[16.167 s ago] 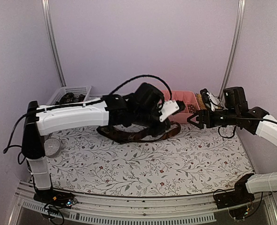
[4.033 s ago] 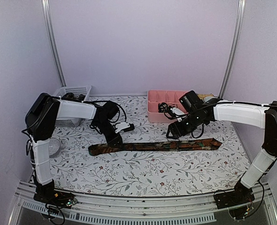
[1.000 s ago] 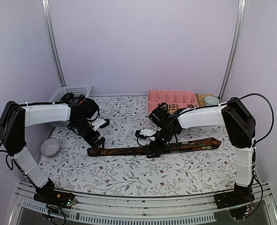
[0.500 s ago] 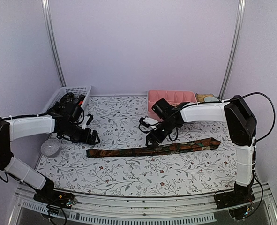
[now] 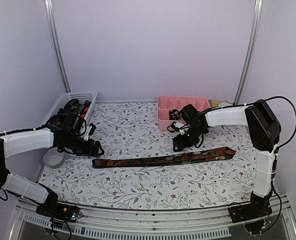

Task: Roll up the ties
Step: Smooth out the tie at the center of the board.

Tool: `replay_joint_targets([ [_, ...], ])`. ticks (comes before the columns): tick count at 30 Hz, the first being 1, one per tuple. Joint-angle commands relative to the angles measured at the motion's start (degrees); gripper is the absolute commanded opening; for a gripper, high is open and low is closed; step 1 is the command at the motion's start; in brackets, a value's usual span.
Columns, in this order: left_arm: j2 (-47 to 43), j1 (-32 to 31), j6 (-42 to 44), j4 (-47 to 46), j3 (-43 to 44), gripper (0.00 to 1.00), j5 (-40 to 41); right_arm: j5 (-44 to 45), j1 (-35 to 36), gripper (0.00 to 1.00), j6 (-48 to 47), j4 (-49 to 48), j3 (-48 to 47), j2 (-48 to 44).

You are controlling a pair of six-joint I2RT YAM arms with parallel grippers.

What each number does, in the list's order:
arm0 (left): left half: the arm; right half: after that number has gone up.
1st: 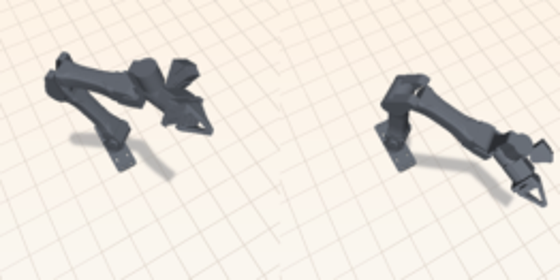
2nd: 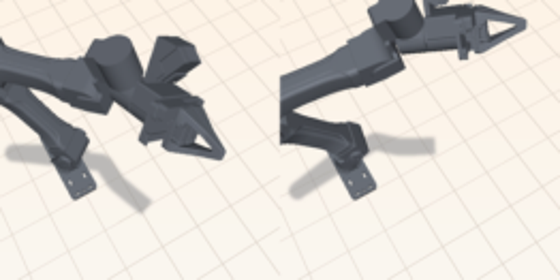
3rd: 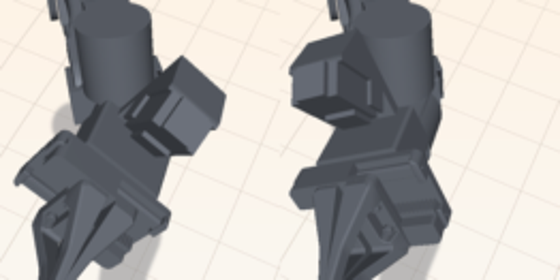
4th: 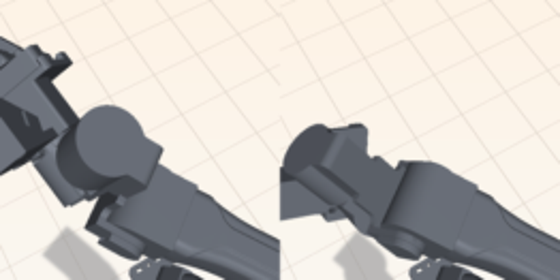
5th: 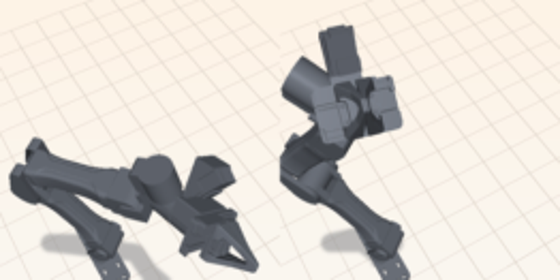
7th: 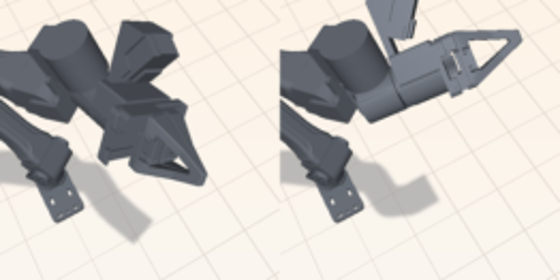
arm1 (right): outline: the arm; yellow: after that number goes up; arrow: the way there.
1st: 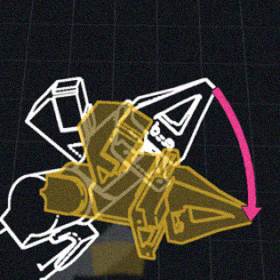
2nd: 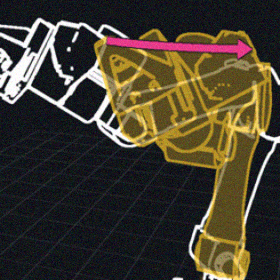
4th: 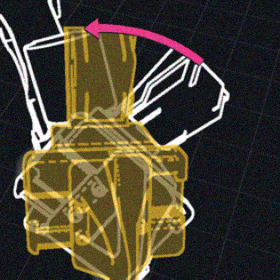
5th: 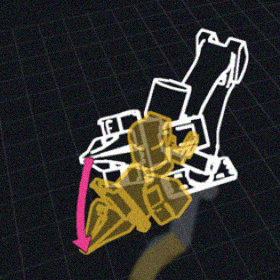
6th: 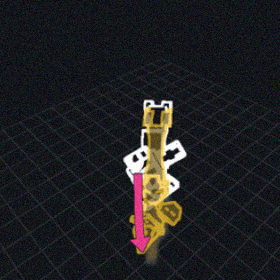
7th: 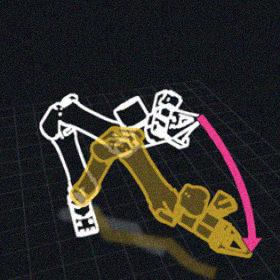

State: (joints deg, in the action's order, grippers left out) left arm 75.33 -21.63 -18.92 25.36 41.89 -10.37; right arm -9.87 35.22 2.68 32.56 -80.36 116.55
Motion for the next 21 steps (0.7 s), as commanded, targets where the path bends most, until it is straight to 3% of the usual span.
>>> replay_joint_targets([
  [1,-0.10,0.32,-0.58,0.52,-1.37,0.77,-1.15,6.86,-0.81,0.72,3.43,3.65,2.21,-8.71],
  [9,3.73,0.36,-0.35,0.43,-0.41,0.66,-3.04,16.93,-1.54,0.68,3.82,7.34,6.04,-11.00],
  [16,5.15,0.27,0.07,0.40,-0.10,0.46,-3.91,22.71,-3.59,0.63,4.35,7.87,10.50,-12.12],
  [21,7.35,-0.11,0.34,-0.34,1.21,0.45,-4.18,25.34,-5.32,0.61,4.52,7.84,12.20,-11.99],
])
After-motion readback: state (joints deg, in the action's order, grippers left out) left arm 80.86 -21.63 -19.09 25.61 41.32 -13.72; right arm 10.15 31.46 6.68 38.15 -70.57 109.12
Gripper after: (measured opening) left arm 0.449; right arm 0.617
